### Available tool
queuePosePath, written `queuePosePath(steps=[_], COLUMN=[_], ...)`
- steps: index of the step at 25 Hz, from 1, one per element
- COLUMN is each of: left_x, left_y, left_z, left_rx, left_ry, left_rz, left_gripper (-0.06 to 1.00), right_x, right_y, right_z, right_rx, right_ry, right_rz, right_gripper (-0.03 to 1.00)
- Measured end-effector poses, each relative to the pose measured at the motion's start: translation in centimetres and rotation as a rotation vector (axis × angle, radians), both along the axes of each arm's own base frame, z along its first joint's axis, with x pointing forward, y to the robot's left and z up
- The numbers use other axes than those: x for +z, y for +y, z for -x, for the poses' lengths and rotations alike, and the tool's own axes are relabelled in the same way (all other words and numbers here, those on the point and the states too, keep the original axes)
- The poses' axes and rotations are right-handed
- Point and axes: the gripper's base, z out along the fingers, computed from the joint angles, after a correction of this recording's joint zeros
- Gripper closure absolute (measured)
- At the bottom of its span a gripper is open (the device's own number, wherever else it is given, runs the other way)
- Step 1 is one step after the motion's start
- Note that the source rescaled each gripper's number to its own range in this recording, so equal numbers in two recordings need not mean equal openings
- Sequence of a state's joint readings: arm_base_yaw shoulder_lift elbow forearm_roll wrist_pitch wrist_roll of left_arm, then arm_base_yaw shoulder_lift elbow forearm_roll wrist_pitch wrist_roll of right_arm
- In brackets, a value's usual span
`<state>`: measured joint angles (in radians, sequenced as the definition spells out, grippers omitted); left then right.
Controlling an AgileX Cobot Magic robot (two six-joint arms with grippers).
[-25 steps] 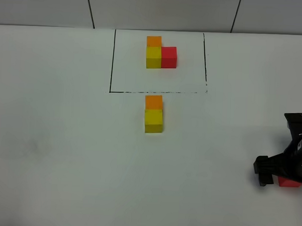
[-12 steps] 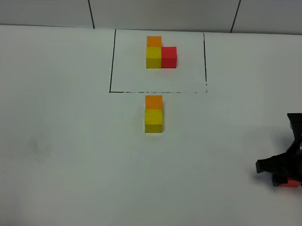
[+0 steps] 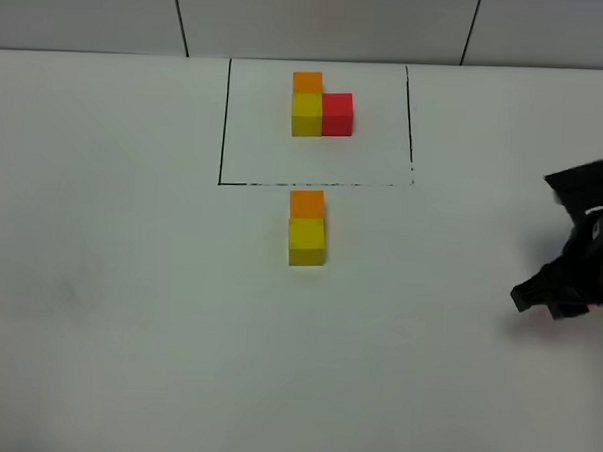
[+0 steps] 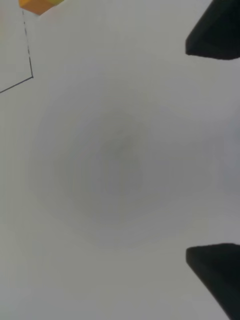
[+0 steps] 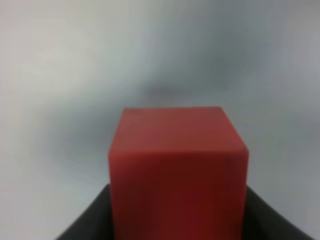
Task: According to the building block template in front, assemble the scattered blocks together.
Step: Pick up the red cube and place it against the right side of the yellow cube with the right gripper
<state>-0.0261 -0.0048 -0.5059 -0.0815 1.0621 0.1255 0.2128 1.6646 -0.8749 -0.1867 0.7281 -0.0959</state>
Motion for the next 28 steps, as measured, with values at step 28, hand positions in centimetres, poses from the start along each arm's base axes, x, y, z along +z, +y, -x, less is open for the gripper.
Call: queuePosePath(steps=[28], left_x=[0.0], left_y=[0.0], left_z=[0.0], left_rx=[0.002], left_ry=[0.000], left_rz=[0.003], left_gripper=[0.24], right_x=[-1.2], right_y=[17.8], right_z=[-9.4], right_rx=[1.192], right_ry=[0.134], right_rz=[0.056], right_gripper=[0.96])
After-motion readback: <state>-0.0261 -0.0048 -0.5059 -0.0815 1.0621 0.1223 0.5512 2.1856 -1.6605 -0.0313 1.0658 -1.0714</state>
